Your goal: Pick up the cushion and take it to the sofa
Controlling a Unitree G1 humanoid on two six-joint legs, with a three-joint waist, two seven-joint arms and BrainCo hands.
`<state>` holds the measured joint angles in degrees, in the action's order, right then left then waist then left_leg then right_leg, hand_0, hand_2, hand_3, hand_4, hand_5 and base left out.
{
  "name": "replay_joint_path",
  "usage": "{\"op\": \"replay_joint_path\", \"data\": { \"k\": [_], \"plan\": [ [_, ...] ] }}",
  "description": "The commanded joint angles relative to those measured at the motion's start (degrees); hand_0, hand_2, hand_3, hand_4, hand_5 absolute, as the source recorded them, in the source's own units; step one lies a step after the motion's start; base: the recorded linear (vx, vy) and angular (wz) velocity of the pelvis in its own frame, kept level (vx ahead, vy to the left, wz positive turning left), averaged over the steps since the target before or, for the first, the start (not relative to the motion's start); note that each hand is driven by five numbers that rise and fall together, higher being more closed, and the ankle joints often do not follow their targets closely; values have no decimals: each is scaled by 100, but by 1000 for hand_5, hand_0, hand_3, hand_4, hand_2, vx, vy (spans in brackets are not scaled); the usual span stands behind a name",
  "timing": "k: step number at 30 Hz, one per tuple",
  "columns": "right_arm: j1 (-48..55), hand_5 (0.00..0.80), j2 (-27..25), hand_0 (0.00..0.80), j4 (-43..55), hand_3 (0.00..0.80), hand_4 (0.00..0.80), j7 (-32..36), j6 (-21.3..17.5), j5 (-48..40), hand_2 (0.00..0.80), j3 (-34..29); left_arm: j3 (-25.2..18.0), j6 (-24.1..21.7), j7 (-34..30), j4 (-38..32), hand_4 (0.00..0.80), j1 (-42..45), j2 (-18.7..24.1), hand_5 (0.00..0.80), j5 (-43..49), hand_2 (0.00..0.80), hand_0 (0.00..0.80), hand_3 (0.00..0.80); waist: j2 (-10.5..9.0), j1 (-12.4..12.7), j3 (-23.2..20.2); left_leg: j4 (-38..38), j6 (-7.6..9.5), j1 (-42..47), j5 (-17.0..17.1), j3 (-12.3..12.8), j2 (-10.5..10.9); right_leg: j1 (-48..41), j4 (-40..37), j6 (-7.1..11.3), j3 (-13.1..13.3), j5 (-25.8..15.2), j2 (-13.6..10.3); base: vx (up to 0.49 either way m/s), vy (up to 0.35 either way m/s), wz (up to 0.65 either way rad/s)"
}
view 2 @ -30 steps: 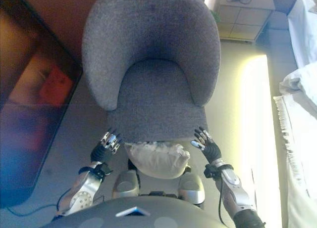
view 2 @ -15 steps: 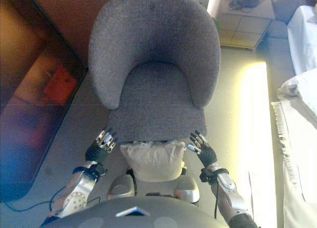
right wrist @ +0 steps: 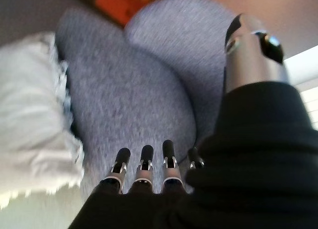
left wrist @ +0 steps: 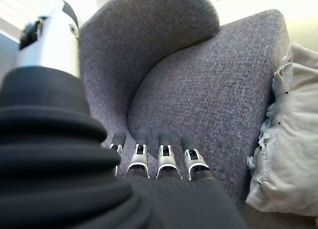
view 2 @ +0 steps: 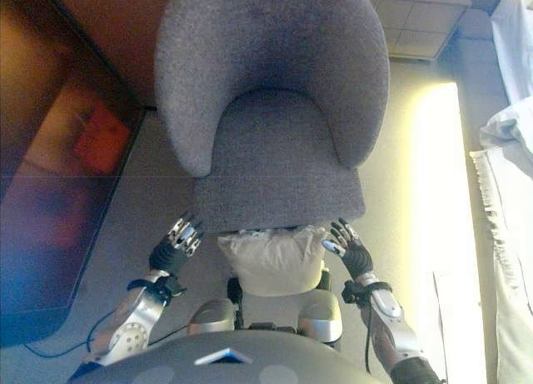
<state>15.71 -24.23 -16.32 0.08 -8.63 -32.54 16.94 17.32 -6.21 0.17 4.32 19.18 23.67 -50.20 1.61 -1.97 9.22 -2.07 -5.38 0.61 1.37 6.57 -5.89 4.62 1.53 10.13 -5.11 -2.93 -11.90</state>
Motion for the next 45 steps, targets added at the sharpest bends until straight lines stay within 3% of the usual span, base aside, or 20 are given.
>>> {"op": "replay_joint_path", "data": {
  "k": [1, 9, 18, 29, 43, 44, 45],
  "plan": [
    [-649, 0, -51, 0, 14, 0, 0, -508, -302, 393, 0, 108, -151, -428, 90, -146, 0, -494, 223, 0, 113, 0, 0, 0, -185, 135, 356, 849, 209, -720, 153, -100, 106, 105, 159, -218, -293, -372, -40, -245, -15, -17],
    [-2415, 0, 248, 0, -1056, 0, 0, -1628, -150, 72, 0, 204, 88, -811, 317, 566, 0, -1790, 53, 0, 189, 0, 0, 0, -153, 373, 1327, 1663, 240, -2044, 112, -205, 184, 1061, 523, -347, -232, -466, -170, -251, -16, -10],
    [-3931, 0, 144, 0, -1783, 0, 0, -1878, 89, -307, 0, 111, 165, -1049, 953, 711, 0, -2863, -148, 0, 373, 0, 0, 0, -53, 466, 2000, 2526, 329, -3498, 67, -425, 373, 2621, 1516, -450, -214, -373, -216, -157, 14, 3],
    [-5398, 0, -371, 0, -3362, 0, 0, -1223, 418, -747, 0, -316, 73, -1192, 817, 336, 0, -3289, -205, 0, 318, 0, 0, 0, 403, 739, 2058, 3081, 460, -5123, 131, -699, 554, 4412, 2485, -567, -156, -205, -171, -79, -8, 6],
    [-6358, 0, -866, 0, -4694, 0, 0, -576, 808, -1019, 0, -613, -159, -1093, 506, -223, 0, -3480, 39, 0, 52, 0, 0, 0, 688, 999, 2058, 3677, 550, -6300, 142, -835, 696, 5563, 3540, -675, -29, 33, -130, -4, -25, 7],
    [-6380, 0, -887, 0, -4715, 0, 0, -545, 862, -919, 0, -556, -177, -1078, 501, -261, 0, -3477, 46, 0, 42, 0, 0, 0, 695, 1009, 2058, 3823, 519, -6293, -84, -870, 715, 5576, 3743, -629, 33, 259, -107, 96, -51, 2],
    [-6393, 0, -903, 0, -4731, 0, 0, -526, 895, -861, 0, -530, -195, -1071, 500, -287, 0, -3474, 54, 0, 40, 0, 0, 0, 700, 1016, 2058, 3869, 523, -6341, -94, -870, 719, 5625, 3814, -636, 38, 282, -103, 97, -54, 2]
  ]
}}
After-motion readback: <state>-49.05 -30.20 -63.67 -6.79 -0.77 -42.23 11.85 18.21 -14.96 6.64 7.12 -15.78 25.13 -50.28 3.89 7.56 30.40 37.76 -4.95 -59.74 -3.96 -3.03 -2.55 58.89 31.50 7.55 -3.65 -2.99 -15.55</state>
